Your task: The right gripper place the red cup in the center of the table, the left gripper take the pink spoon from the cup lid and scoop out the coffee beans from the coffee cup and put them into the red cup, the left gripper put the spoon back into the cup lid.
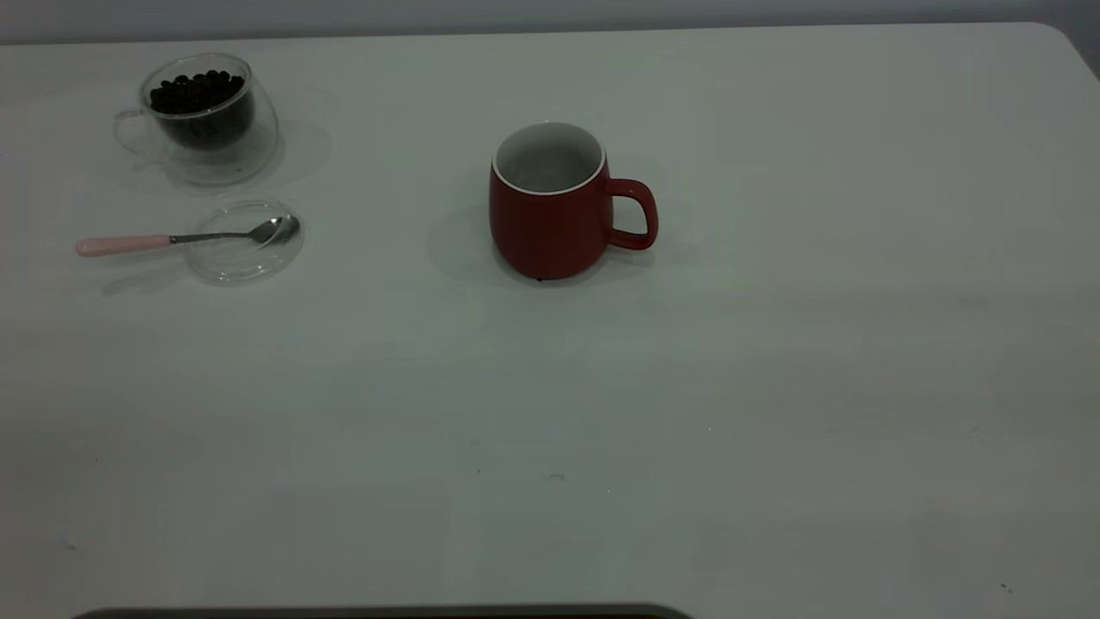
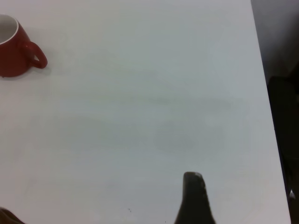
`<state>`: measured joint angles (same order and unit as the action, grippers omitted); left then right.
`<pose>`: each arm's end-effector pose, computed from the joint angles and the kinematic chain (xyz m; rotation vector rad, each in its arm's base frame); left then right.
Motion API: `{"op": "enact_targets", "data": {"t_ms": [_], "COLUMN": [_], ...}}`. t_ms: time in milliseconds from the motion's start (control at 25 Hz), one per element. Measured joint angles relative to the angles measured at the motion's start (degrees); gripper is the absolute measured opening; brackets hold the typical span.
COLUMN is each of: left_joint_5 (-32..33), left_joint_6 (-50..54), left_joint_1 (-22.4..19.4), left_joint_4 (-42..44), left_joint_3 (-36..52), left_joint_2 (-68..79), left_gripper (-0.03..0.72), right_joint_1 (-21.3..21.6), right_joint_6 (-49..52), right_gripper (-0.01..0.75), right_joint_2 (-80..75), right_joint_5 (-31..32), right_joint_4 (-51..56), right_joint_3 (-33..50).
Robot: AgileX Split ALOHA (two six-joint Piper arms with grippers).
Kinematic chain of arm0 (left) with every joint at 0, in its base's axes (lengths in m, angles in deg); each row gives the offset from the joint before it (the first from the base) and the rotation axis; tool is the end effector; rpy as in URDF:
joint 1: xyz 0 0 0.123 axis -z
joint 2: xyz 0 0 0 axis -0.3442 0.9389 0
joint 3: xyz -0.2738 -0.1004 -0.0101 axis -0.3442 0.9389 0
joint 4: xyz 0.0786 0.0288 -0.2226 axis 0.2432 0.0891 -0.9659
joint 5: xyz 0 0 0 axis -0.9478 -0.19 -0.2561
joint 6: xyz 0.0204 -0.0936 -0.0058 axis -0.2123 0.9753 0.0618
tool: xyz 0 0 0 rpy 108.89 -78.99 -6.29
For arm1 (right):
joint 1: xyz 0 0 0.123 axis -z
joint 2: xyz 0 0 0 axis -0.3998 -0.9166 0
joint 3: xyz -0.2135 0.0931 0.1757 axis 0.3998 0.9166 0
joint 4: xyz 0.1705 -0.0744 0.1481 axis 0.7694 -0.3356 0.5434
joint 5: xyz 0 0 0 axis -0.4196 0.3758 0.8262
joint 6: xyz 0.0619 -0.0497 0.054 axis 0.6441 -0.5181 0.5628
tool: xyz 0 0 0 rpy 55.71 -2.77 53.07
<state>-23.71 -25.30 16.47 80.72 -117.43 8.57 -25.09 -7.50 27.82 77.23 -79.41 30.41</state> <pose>-0.0240 -0.0028 0.2581 -0.0662 2.1111 0.0218 -0.0161 0.0001 0.2553 -0.0753 2.1653 -0.0005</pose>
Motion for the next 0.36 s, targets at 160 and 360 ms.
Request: {"op": "enact_targets", "data": {"t_ms": [160,360], "left_joint_5": [0.0,0.0], "left_joint_6": [0.0,-0.4], "left_joint_1": [0.0,0.0], "left_joint_4": [0.0,0.0], "left_joint_3": [0.0,0.0], "left_joint_2": [0.0,0.0], "left_gripper": [0.586,0.586], "right_joint_1": [0.0,0.0], "right_joint_6": [0.0,0.0], "right_gripper": [0.59,0.59], "right_joint_2": [0.0,0.0], "right_joint_5": [0.0,0.0], "right_joint_4": [0.0,0.0], "right_joint_3": [0.0,0.0]}}
